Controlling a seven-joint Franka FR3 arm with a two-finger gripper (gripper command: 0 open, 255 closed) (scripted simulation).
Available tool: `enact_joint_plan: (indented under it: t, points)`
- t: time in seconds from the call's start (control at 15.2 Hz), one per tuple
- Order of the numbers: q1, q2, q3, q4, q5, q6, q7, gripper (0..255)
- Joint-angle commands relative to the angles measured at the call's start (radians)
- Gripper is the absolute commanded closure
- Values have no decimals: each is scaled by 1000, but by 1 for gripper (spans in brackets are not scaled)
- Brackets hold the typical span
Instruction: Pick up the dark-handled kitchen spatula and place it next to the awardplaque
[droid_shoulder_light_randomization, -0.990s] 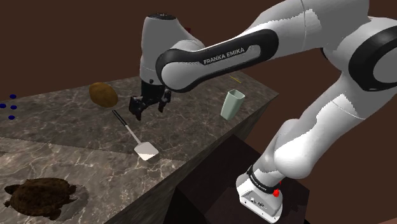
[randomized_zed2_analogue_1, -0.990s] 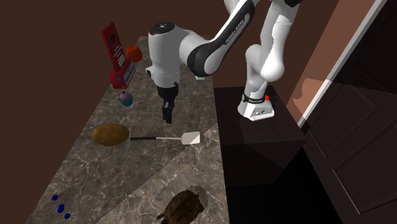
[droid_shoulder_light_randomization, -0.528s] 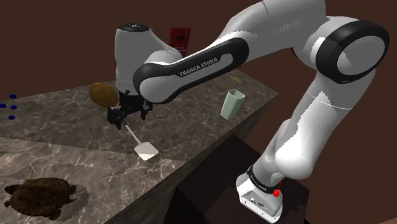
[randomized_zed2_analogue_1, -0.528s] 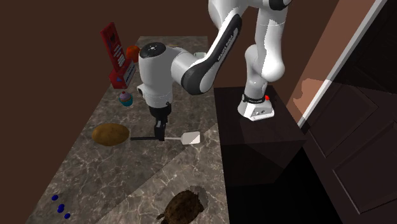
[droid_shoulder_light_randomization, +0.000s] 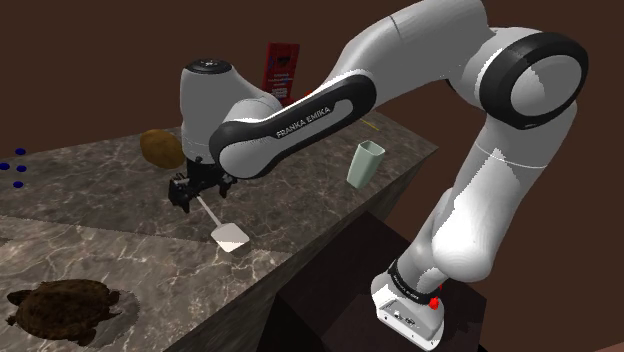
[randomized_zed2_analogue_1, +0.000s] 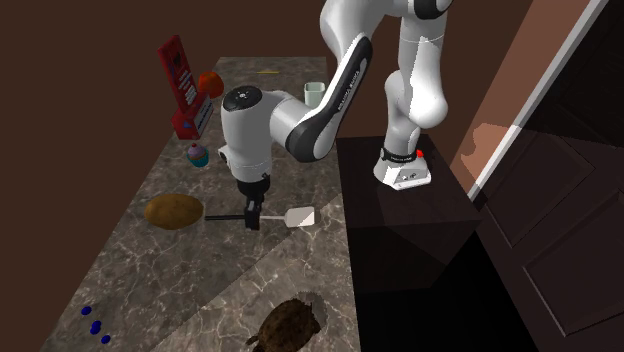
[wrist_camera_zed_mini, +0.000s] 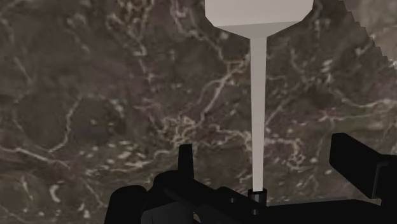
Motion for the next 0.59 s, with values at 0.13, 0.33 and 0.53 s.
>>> enact_joint_plan:
  t: [0.13,0.33,0.53]
  points:
    - [1,2,0,-1,-1,3,2,0]
    - [1,2,0,-1,-1,2,2,255]
    - [1,2,0,-1,-1,2,2,255]
